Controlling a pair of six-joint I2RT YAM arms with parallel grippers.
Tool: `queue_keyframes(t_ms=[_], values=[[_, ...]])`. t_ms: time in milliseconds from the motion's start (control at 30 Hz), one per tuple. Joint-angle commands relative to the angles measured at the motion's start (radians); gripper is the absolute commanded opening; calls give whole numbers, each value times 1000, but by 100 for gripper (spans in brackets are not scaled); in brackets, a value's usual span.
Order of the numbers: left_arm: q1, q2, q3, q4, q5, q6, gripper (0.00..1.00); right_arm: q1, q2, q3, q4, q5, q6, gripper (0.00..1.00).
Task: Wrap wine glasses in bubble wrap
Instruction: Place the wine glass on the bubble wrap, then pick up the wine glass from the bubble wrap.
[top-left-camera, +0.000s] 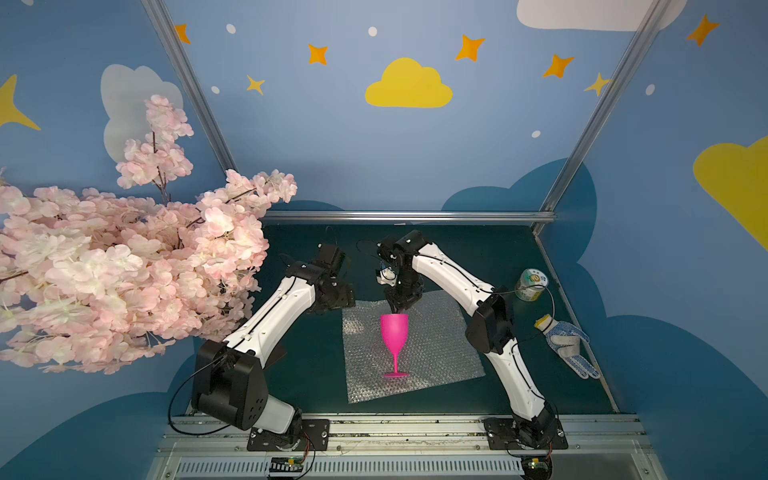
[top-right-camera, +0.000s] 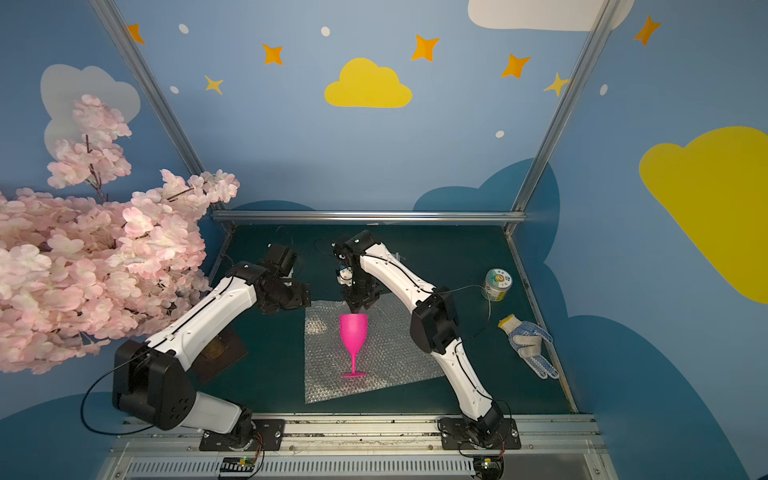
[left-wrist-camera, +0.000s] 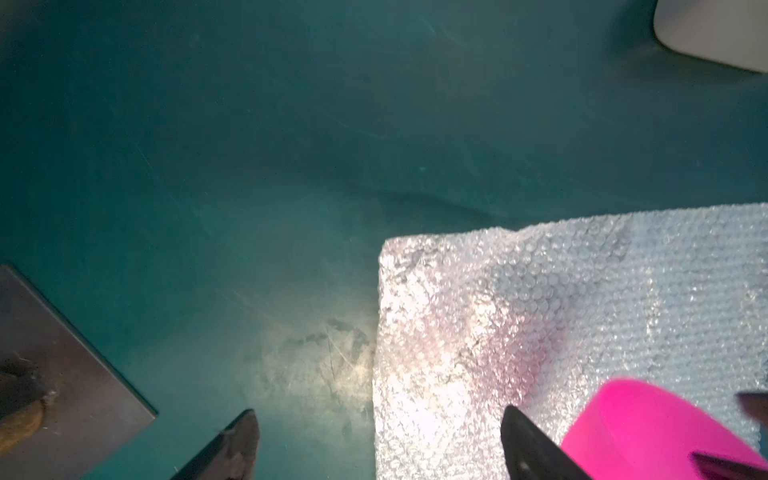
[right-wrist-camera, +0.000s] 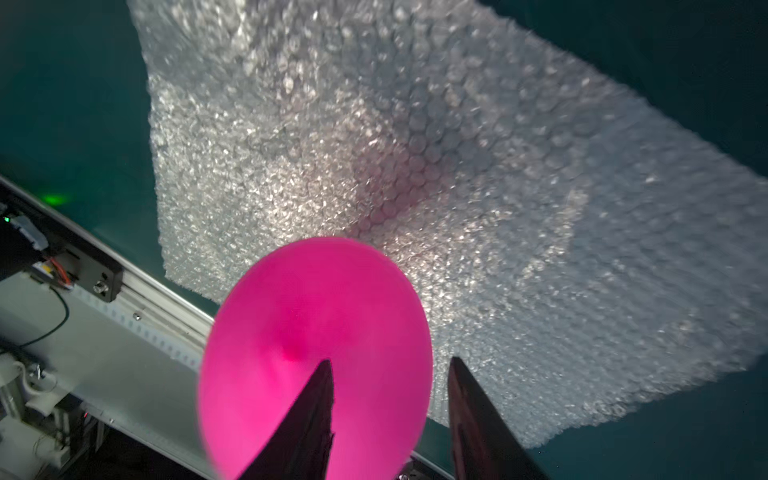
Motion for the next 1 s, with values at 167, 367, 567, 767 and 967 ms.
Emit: queue_keyframes(t_ms=[167, 367, 567, 767, 967], values=[[-55, -34, -160, -14, 168, -127, 90, -47, -225, -61, 105, 36, 168, 56], [-55, -34, -219, 7, 192, -192, 90, 54, -527, -675, 440, -36, 485, 36], [-56, -38, -272, 32, 249, -225, 83, 161, -614, -957, 703, -26, 620, 35], [-55, -40, -340, 72, 273, -241, 69, 221, -520, -966, 750, 2, 644, 36], [-54, -62, -348, 68, 260, -246, 66, 239, -432, -951, 731, 10, 657, 33]])
